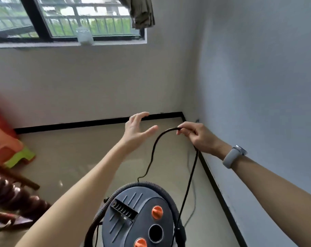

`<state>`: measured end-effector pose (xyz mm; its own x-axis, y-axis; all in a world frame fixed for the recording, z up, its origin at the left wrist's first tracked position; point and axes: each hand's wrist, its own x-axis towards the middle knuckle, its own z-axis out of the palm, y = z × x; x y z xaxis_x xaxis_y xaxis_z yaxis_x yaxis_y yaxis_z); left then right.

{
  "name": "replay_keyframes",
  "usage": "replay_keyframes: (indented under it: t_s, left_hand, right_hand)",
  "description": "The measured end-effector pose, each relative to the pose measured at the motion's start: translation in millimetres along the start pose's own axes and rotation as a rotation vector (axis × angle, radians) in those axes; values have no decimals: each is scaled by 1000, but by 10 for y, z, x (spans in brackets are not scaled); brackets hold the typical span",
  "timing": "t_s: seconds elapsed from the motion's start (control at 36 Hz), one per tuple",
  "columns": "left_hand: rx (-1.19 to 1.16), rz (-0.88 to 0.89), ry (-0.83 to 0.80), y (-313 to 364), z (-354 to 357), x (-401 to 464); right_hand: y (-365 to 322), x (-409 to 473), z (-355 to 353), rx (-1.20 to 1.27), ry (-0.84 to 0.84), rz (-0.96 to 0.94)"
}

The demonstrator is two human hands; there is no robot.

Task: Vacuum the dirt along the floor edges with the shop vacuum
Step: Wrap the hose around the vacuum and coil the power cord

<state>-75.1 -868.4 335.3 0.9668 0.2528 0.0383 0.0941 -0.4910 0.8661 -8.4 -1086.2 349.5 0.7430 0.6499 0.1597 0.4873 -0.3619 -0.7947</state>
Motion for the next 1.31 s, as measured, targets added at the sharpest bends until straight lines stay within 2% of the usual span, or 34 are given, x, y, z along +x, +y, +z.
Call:
replay_keyframes:
  t_s: [0.08, 0.14, 0.22, 0.31, 0.39, 0.53, 0.69, 0.78, 0.86, 1.0, 1.17, 1.31]
  left_hand:
    - [-70, -65, -369, -92, 72, -132]
    - [-66, -82, -421, -248, 124, -188]
    - [79, -24, -259, -565, 78, -182]
    - [210, 5, 25, -814, -81, -168]
    - [291, 88, 320, -804, -223, -147]
    - [374, 245, 603, -433, -329, -142]
    - [602, 399, 761, -41, -455, -256]
    - [686, 328, 783, -17, -541, -314]
    - [673, 220, 722, -94, -554, -435]
    - [465, -14, 583, -137, -540, -784]
    - [268, -275, 308, -411, -524, -1120]
    - [325, -455, 376, -1038, -407, -1347]
  right_hand:
    - [-60, 94, -46, -17, 115, 2]
    - [-39, 137, -121, -25, 218, 15]
    - [161, 194, -244, -93, 355, 84]
    - [449, 228, -276, -225, 514, 171]
    - [631, 319, -150, -273, 603, 218]
    - [734, 643, 92, -181, 586, 251]
    - [807, 1013, 315, -154, 508, 262]
    - [757, 1130, 466, -211, 434, 270]
    - [747, 1202, 652, -173, 337, 303]
    - [833, 1230, 943, -168, 249, 377]
    - [928, 1260, 1211, -93, 181, 344]
    - [1114, 1136, 1523, -106, 61, 340]
